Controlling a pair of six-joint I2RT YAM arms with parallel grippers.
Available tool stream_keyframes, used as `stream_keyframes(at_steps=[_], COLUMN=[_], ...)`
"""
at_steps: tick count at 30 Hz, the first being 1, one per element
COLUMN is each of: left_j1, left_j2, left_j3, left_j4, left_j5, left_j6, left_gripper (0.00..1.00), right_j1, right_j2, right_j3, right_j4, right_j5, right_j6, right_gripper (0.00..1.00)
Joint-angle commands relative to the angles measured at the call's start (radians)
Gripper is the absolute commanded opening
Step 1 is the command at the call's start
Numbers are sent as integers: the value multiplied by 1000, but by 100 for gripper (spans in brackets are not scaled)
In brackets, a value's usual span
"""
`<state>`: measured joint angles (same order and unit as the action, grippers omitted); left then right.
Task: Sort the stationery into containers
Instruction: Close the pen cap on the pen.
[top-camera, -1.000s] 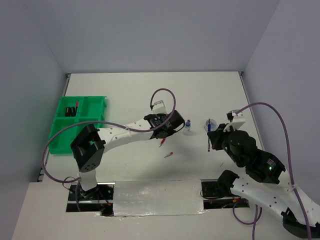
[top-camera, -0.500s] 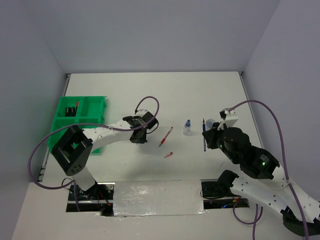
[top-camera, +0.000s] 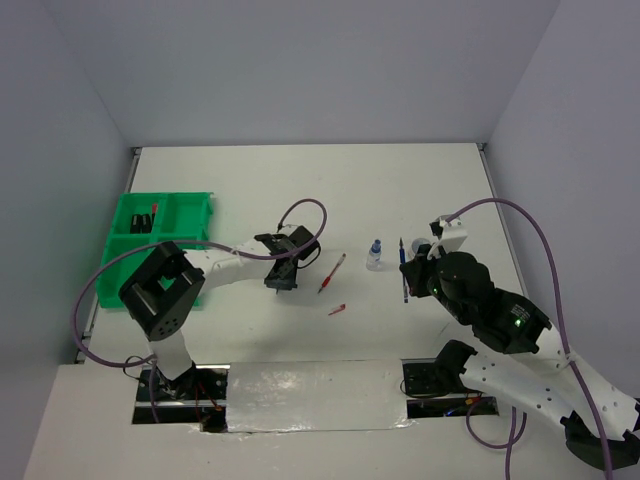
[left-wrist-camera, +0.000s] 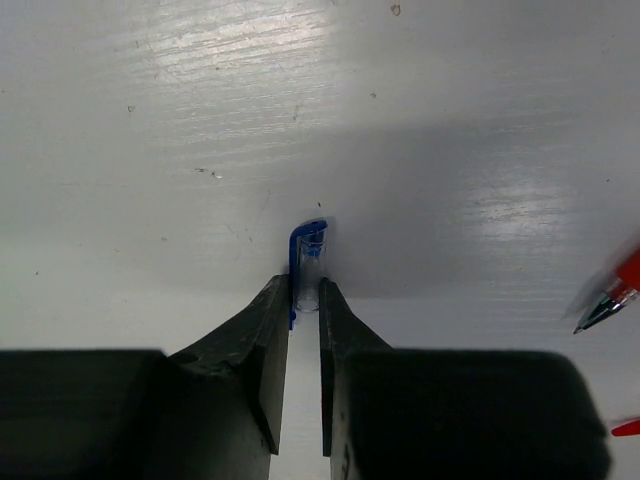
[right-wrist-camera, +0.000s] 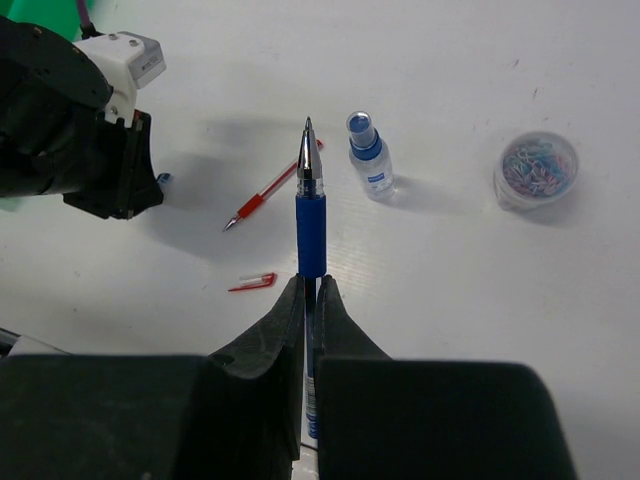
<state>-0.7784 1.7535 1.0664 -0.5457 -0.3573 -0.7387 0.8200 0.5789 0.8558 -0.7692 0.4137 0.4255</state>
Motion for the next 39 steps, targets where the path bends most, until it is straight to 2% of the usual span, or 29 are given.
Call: stream_keyframes(at_steps=[1, 2, 4, 5, 8, 16, 22, 35, 36, 39], left_j1=[1, 2, 1, 2, 1, 1, 1, 47, 50, 54], left_j2=[58, 54, 29, 21, 8, 52, 110, 78, 80, 87], left_j3=[-39, -52, -66, -74, -72, -33, 23, -72, -78, -82], left_j4=[30, 44, 55, 56, 47, 18, -74, 47, 46, 35], left_j5=[29, 35, 38, 35, 24, 53, 21, 178, 178, 161], left_j6=[-8, -11, -13, -10, 2, 42, 4, 25, 22, 16], left_gripper=[14, 26, 37, 45, 53, 54, 55, 49, 46, 46], right_j1=[-4, -5, -5, -5, -5, -5, -5, -4, -5, -2], right_j2=[-5, -4, -4, -4, -5, -13, -25, -33, -33, -36], right_j3=[-4, -1, 0, 0, -3, -6, -8, -6, -8, -8], right_j4=[48, 48, 47, 48, 51, 51, 48, 53, 51, 54], right_j5=[2, 2, 5, 5, 7, 13, 10, 5, 4, 4], right_j6=[-16, -16, -17, -17, -19, -18, -19, -25, -25, -27], right_gripper=[0, 0, 0, 0, 0, 0, 0, 0, 0, 0])
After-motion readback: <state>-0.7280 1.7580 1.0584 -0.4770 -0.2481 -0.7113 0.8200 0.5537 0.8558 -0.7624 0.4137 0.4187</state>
